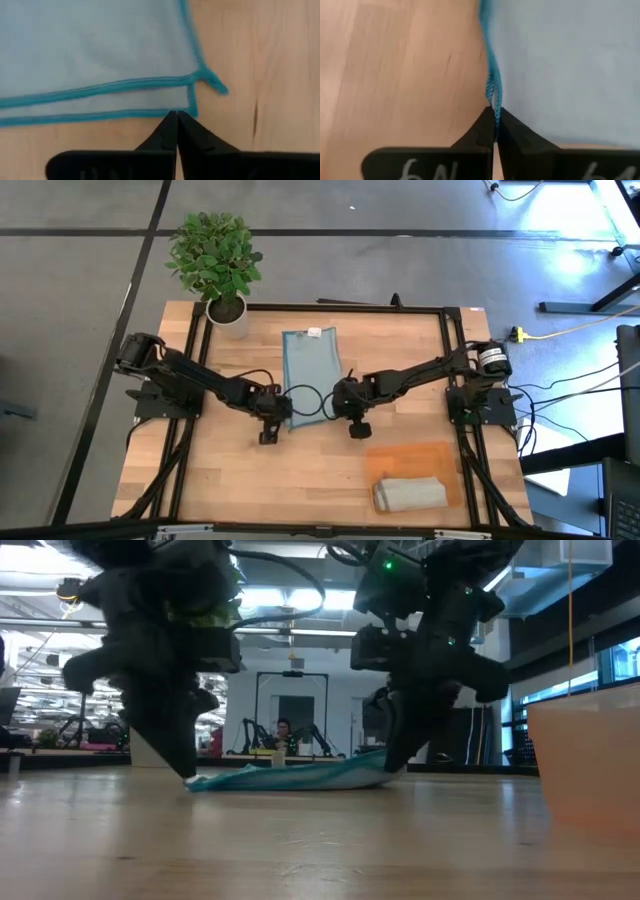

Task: Roll microfiber towels into tight, uniform cylinder then place into a basket
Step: Roll the light blue microfiber towel

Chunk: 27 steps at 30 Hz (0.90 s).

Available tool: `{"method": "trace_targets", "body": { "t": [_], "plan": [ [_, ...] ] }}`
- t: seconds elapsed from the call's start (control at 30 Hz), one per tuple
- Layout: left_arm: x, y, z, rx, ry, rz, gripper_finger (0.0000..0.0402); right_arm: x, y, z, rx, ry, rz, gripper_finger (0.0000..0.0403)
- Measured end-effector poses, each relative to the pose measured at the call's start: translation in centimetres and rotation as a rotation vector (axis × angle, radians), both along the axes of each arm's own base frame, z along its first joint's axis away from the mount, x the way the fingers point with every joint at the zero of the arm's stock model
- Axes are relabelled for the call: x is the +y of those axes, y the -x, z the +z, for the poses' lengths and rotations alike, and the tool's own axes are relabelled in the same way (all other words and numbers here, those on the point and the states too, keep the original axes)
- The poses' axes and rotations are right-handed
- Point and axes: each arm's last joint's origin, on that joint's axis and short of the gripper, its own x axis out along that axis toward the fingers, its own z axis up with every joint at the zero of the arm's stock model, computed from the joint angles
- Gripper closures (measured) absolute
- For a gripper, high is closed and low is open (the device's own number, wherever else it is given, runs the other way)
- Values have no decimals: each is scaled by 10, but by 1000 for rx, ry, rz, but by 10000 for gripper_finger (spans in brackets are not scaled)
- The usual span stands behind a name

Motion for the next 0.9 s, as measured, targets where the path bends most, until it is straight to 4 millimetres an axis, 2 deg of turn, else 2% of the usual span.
{"method": "trace_targets", "body": {
  "t": [0.13,0.23,0.47,0.9],
  "plan": [
    [4,-4,12,33,17,72,401,0,0,2,1,-35,-71,393],
    [6,-8,17,28,28,58,401,0,0,3,2,-60,-75,393],
    [4,-10,19,5,60,54,397,0,0,4,-6,-62,-71,393],
    [3,-14,21,-40,38,29,308,0,-1,5,-13,-62,-68,393]
  ]
}}
